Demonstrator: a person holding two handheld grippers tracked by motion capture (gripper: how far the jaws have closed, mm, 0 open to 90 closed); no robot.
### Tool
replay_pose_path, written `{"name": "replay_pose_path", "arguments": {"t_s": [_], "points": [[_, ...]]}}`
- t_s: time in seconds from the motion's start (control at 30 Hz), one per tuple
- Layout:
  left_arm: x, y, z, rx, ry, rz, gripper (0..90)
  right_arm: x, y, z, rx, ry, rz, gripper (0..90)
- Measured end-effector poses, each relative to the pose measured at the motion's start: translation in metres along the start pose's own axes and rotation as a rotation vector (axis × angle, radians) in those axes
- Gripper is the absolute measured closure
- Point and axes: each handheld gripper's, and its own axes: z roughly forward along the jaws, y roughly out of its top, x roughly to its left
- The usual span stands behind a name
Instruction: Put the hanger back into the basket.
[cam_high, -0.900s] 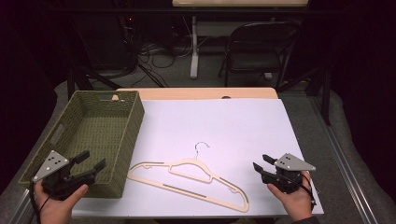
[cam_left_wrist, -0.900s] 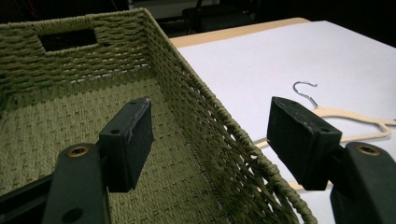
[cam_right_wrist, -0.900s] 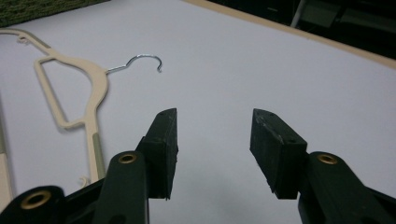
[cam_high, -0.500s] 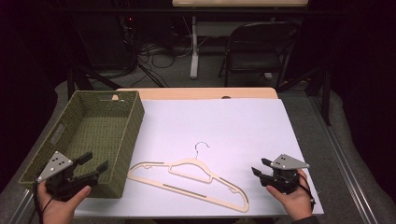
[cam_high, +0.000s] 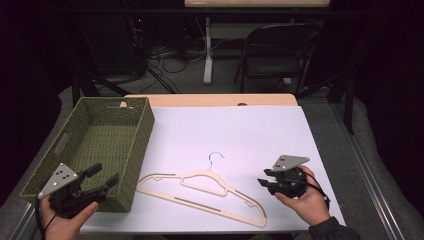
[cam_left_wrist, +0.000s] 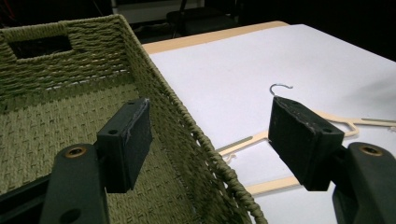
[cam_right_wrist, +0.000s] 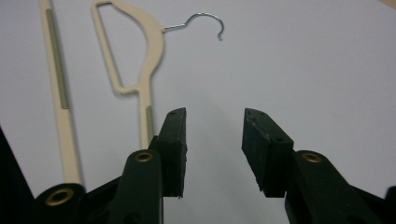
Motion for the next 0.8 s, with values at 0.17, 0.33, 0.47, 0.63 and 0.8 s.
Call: {"name": "replay_pose_path", "arguments": {"t_s": [0.17, 0.33, 0.47, 0.63, 0.8], "points": [[0.0, -0.001, 0.002, 0.005, -0.005, -0.008, 30.2, 0.01, 0.028, 0.016, 0.007, 0.033, -0.055, 60.9], [-0.001, -0.001, 0.004, 0.009, -0.011, -0.008, 29.8, 0.012, 0.042, 0.018, 0.078, 0.067, -0.088, 60.9], [-0.002, 0.0, 0.004, 0.011, -0.021, -0.012, 31.0, 0.015, 0.059, 0.019, 0.122, 0.095, -0.114, 62.0], [-0.003, 0.001, 0.003, 0.007, -0.006, -0.009, 31.0, 0.024, 0.086, 0.024, 0.171, 0.123, -0.175, 62.4], [-0.001, -0.001, 0.004, 0.0, 0.003, -0.014, 31.7, 0.031, 0.1, 0.035, 0.202, 0.134, -0.198, 61.4]]}}
